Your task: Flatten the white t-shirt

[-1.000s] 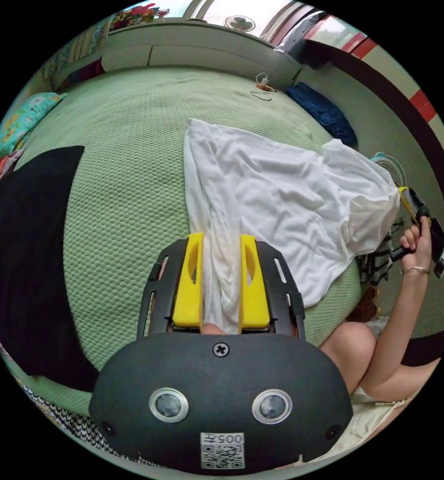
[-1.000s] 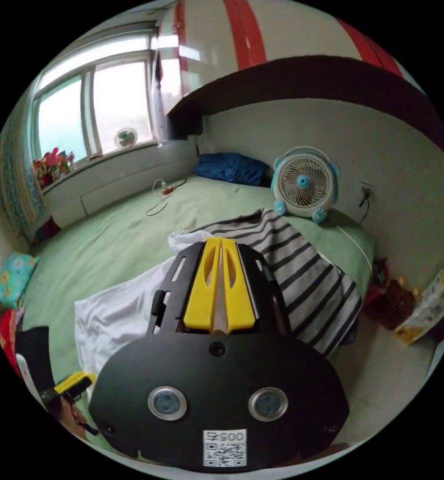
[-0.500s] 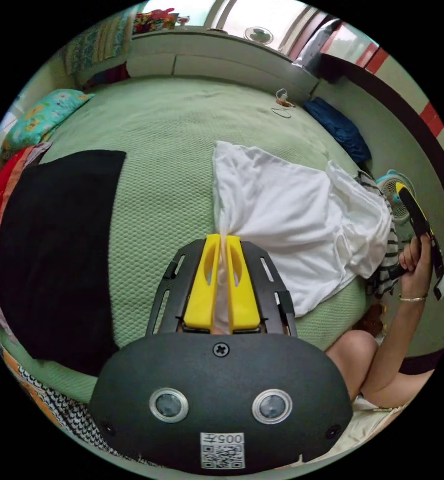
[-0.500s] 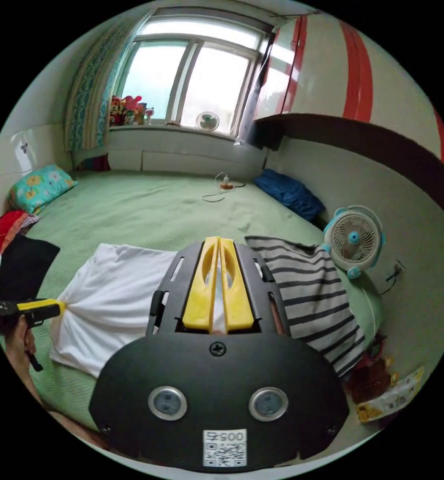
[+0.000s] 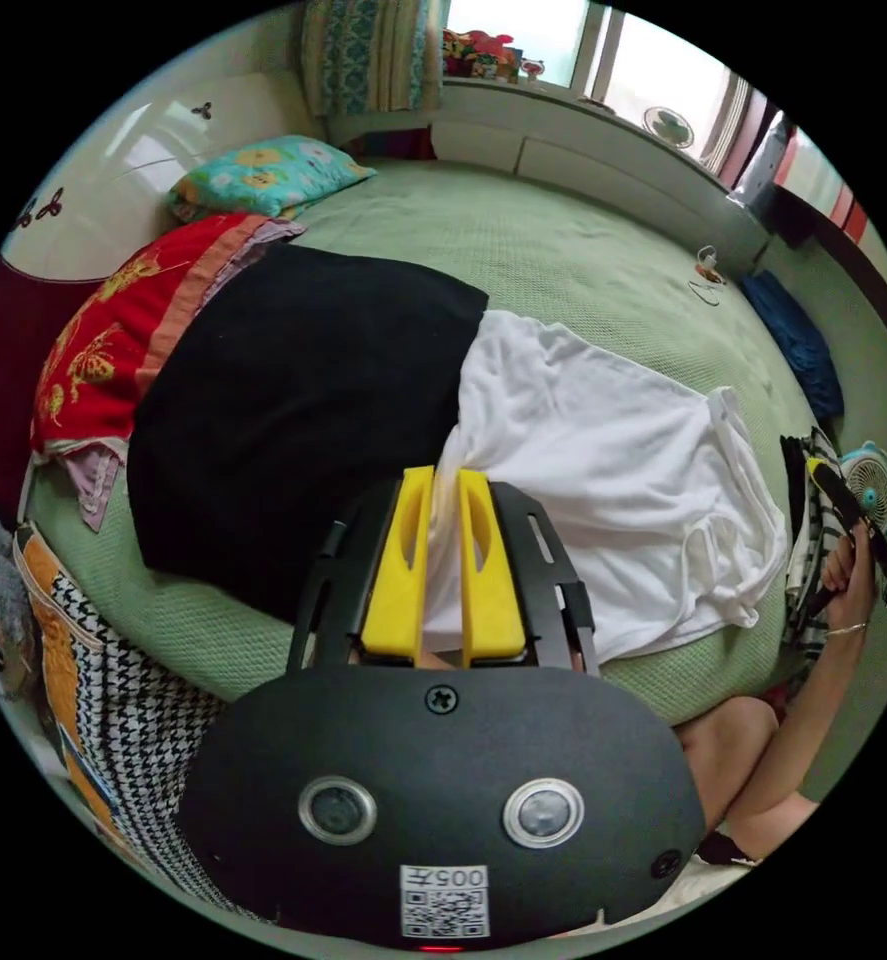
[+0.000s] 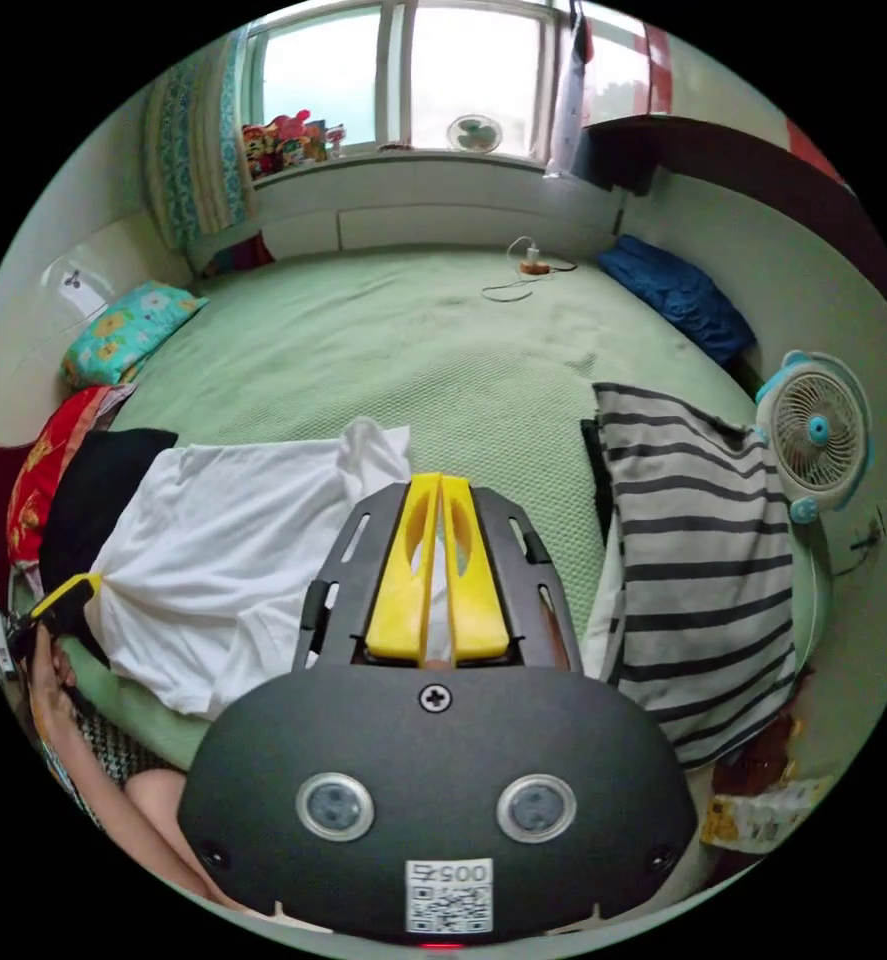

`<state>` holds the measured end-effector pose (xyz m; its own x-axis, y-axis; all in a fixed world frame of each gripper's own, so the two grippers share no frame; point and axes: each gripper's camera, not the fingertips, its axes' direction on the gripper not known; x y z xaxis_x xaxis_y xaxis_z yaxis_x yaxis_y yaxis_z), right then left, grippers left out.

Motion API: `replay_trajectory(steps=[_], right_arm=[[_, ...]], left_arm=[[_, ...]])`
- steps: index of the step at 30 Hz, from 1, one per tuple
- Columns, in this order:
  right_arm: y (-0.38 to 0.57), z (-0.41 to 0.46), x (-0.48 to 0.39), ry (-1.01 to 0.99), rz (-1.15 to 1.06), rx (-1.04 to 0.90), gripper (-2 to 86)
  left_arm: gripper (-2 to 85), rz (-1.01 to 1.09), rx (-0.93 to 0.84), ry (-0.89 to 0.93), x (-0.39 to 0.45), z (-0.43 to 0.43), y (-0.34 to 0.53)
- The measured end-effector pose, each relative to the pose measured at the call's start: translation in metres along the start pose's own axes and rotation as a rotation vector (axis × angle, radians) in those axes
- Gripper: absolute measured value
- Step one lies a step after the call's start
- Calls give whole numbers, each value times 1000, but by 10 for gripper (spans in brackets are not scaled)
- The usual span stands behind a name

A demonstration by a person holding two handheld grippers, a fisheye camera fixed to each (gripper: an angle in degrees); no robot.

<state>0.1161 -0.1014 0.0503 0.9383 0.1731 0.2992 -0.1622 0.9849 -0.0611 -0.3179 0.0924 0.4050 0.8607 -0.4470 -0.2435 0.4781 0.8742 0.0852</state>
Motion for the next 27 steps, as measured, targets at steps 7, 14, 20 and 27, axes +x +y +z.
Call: replay_trajectory(steps=[7, 14, 20, 27], right_arm=[[-15, 60, -64, -55, -145, -139, 138], [-22, 136, -127, 209, -292, -265, 38], [-40, 148, -123, 254, -171, -211, -9], [-48, 183, -85, 316, 67, -281, 1]], left_arm=[[67, 21, 10, -171, 30, -2, 5], [48, 159, 57, 54, 90, 9, 6], [57, 401, -15, 185, 166, 39, 19], [68, 467, -115, 340, 216, 77, 26]])
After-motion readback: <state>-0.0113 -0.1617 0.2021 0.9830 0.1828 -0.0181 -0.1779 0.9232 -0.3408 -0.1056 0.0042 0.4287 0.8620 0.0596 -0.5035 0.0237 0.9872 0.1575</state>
